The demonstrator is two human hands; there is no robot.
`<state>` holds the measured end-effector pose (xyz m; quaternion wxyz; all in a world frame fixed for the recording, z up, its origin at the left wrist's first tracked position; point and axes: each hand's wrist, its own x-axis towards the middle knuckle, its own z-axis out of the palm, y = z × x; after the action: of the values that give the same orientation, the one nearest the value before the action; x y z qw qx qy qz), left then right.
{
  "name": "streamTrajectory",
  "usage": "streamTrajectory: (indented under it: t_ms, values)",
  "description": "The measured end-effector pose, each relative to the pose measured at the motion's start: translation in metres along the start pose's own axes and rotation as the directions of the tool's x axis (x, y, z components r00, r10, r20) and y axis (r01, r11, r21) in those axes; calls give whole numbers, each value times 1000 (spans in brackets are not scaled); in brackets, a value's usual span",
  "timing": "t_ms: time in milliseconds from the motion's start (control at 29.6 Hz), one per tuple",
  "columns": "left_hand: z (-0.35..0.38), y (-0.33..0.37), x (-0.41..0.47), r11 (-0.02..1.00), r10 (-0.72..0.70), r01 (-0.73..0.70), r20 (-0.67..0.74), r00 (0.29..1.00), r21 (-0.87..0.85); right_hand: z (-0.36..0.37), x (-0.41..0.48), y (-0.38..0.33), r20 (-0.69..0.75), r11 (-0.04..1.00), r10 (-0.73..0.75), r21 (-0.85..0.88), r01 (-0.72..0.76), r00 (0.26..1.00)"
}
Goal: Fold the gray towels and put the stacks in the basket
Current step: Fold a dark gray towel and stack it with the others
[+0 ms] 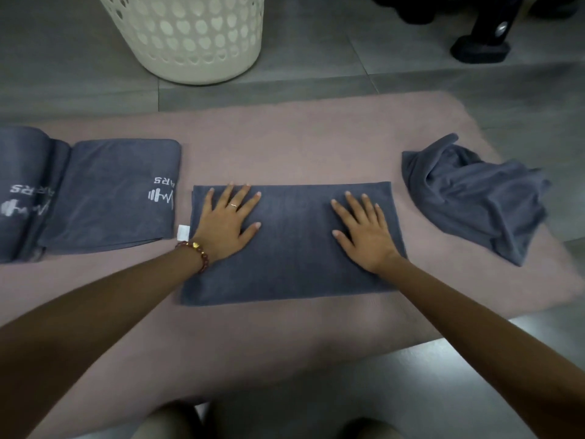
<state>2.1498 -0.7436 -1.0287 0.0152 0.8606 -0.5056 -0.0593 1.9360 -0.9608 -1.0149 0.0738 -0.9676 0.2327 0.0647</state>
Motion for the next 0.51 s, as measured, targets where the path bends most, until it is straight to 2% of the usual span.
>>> streamTrajectory:
  t_ms: [68, 169, 237, 304, 406, 507]
  values:
    - [9, -10, 5, 993, -111, 110, -20, 994, -38, 4, 17, 7, 63, 999, -3, -45, 6, 998]
    - [12, -16, 8, 968, -238, 237, -8, 971, -79, 5, 27, 31, 77, 976, 216, -9, -216, 973]
    - [12, -14, 8, 963, -259, 259, 3, 966, -77, 5, 24, 41, 68, 934, 348, 63, -352, 935]
    - [12, -14, 3, 962, -263, 262, -10, 965, -81, 8, 12, 43, 36, 888, 423, 180, -422, 905]
    - [19, -16, -28, 976, -211, 206, -58, 976, -72, 16, -29, 41, -20, 871, 427, 278, -405, 904]
    - [27, -17, -74, 999, -12, 9, -77, 997, -38, 25, -85, 36, -7, 904, 341, 279, -325, 940]
